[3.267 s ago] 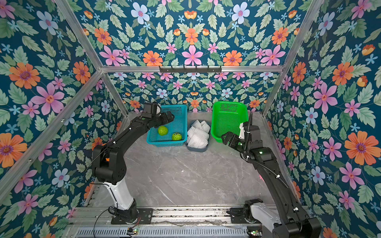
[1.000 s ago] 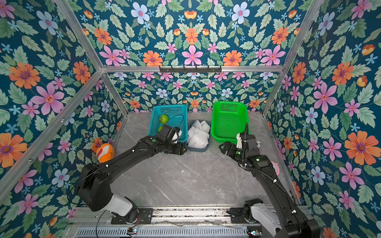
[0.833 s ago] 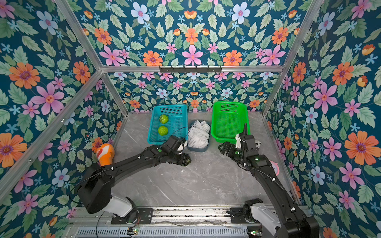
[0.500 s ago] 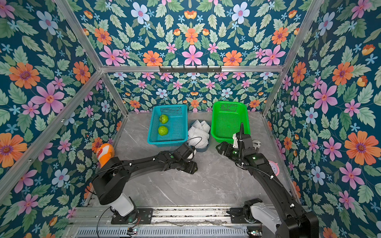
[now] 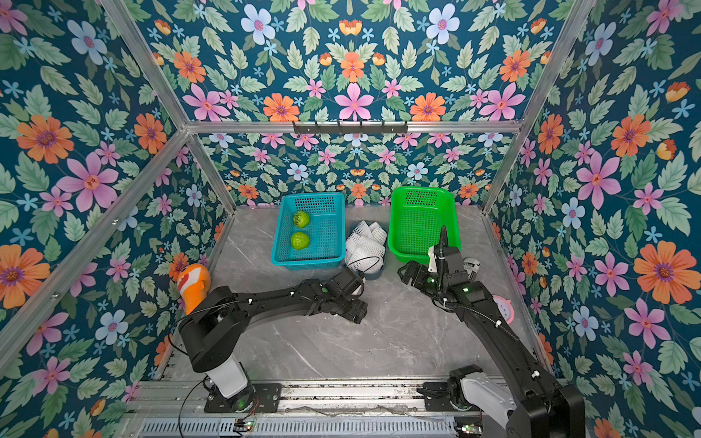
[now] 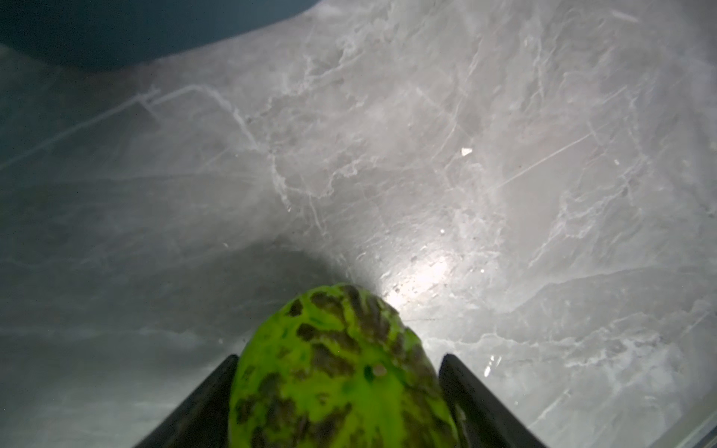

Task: Sleeve custard apples in foam nets
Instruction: Place the custard apple at the center of the board.

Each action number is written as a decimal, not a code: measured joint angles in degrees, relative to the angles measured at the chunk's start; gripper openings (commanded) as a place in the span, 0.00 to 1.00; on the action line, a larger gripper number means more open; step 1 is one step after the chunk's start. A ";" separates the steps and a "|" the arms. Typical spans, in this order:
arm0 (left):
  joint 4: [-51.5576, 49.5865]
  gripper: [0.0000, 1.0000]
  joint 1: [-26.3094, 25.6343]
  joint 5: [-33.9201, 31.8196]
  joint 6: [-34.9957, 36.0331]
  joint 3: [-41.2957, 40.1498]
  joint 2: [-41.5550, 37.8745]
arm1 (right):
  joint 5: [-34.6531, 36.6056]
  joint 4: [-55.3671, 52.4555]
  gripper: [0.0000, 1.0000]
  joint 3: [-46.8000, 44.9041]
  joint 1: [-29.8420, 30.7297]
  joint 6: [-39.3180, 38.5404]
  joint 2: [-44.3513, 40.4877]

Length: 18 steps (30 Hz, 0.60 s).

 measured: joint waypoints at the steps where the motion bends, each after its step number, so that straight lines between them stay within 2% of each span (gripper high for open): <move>1: -0.15 0.86 0.00 -0.28 0.00 0.31 -0.26 | 0.02 -0.02 0.95 0.04 0.00 0.00 0.02; 9: -1.70 0.86 -0.07 -1.18 0.57 3.78 -2.67 | 0.33 -0.61 0.95 1.60 0.02 0.00 -0.02; 18: -4.33 0.80 0.02 -4.70 1.49 6.40 -6.95 | 0.31 -1.14 0.82 3.98 0.07 -0.02 1.22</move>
